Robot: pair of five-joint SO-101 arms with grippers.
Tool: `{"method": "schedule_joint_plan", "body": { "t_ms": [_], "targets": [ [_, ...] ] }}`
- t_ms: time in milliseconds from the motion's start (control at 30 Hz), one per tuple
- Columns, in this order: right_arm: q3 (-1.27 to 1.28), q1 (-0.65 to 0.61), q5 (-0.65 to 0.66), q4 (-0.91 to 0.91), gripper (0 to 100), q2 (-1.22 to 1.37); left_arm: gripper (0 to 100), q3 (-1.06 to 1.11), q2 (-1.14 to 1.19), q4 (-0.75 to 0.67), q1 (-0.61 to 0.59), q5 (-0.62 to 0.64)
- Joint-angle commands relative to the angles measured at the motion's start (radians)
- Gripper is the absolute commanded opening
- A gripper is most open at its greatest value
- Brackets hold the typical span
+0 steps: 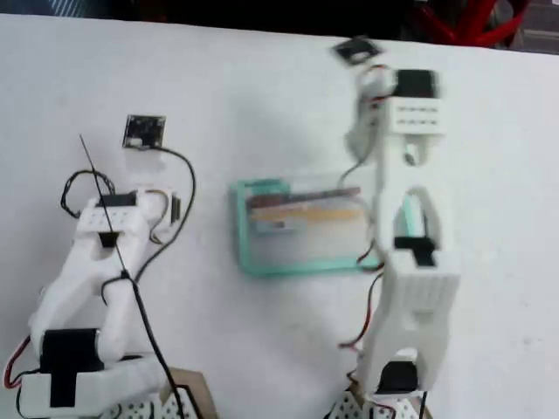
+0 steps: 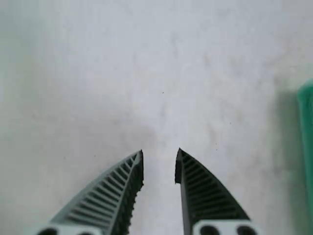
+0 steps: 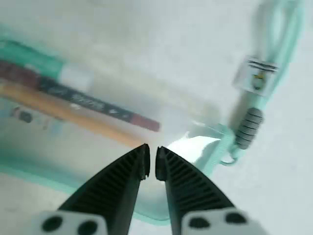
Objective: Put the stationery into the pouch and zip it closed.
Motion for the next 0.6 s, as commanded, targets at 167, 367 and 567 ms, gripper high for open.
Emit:
{"method": "schedule_joint_plan", "body": {
  "t_ms": [167, 367, 567],
  "targets": [
    [0.417, -0.389, -0.149, -0.236, 1.9, -0.294, 12, -0.011, -0.012, -0.032, -0.05, 0.011],
    [0.568, -0.509, -0.341, -0.484, 1.9, -0.302, 12, -0.014, -0.012, -0.032, -0.147, 0.192],
    [0.583, -0.556, -0.364, -0.598, 1.9, -0.205, 12, -0.014, -0.012, -0.048, -0.182, 0.242]
  ]
}}
